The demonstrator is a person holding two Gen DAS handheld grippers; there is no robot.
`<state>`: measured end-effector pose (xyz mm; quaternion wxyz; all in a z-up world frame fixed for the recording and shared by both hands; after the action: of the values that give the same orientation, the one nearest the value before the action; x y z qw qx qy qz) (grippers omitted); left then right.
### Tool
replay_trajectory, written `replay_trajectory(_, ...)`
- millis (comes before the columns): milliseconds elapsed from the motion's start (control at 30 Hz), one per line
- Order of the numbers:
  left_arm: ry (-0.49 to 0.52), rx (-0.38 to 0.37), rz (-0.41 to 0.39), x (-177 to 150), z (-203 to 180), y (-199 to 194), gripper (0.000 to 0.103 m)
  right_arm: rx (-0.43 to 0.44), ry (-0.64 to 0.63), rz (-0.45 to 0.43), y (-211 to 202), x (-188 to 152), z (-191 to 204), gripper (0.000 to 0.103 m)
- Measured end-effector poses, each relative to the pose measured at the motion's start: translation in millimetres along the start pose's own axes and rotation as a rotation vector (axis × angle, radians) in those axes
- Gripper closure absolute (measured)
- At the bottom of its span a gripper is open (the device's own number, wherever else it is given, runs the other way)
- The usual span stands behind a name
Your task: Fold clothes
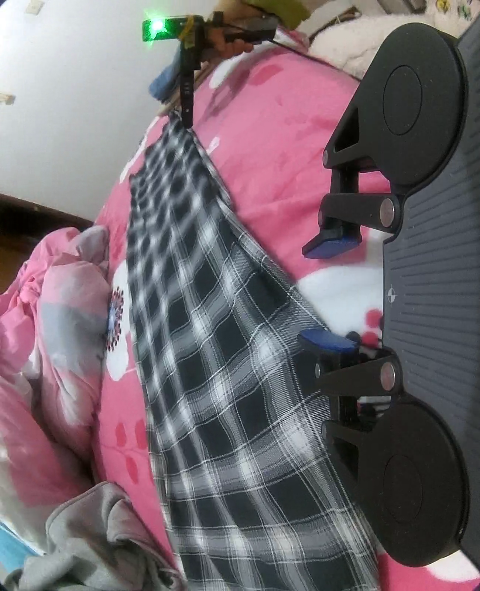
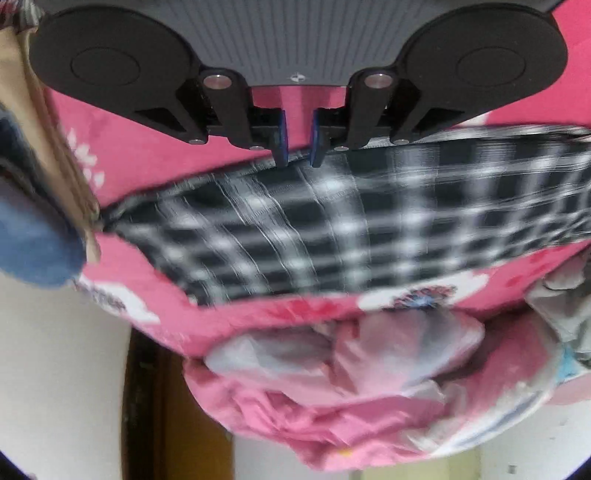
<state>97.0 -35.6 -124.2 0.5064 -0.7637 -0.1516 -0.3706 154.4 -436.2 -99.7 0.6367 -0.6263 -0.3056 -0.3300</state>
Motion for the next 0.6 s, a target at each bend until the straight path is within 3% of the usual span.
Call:
replay_trajectory(167, -0.061, -0.068, -0.046, 8, 2, -11, 0.057, 0.232, -0.039, -0.112, -1, 20, 69, 0.091)
replay_trajectory(200, -0.070, -0.072, -0.041, 7, 1, -10, 0.054, 0.288, -0.033, -0.113, 4, 20, 77, 0.087)
replay_trajectory(233, -0.079, -0.075, -0.034, 5, 1, -9, 0.053, 0.315, -0.014, -0.098, 12, 18, 80, 0.076)
replay_trajectory(300, -0.101, -0.066, -0.021, -1, 7, -11, 0.053, 0.281, 0.041, -0.039, 31, 8, 73, 0.069)
replay_trajectory(333, -0.119, -0.066, -0.023, -3, 11, -15, 0.053, 0.243, 0.107, -0.021, 35, 4, 60, 0.073)
replay_trajectory(433, -0.194, -0.075, -0.047, -11, 27, -30, 0.049, 0.199, 0.342, -0.059, 26, 4, 24, 0.073)
replay_trajectory(500, -0.256, -0.078, -0.071, -16, 38, -42, 0.044, 0.195, 0.396, -0.129, 8, 12, 20, 0.072)
replay_trajectory(600, -0.332, -0.047, -0.104, -20, 56, -60, 0.041, 0.245, 0.363, -0.169, -7, 25, 52, 0.065)
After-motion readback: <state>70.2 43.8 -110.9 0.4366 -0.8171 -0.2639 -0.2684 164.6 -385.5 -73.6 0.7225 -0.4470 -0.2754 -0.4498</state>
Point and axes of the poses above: each gripper's, at about its wrist camera, not at the fingertips, and y roughly the way its jaws point, z to its left, x to its top, the point moved 7 cm from there along y, roughly the way its jaws point, and after that the axes turned 1 degree about z, right-handed, at the moved point
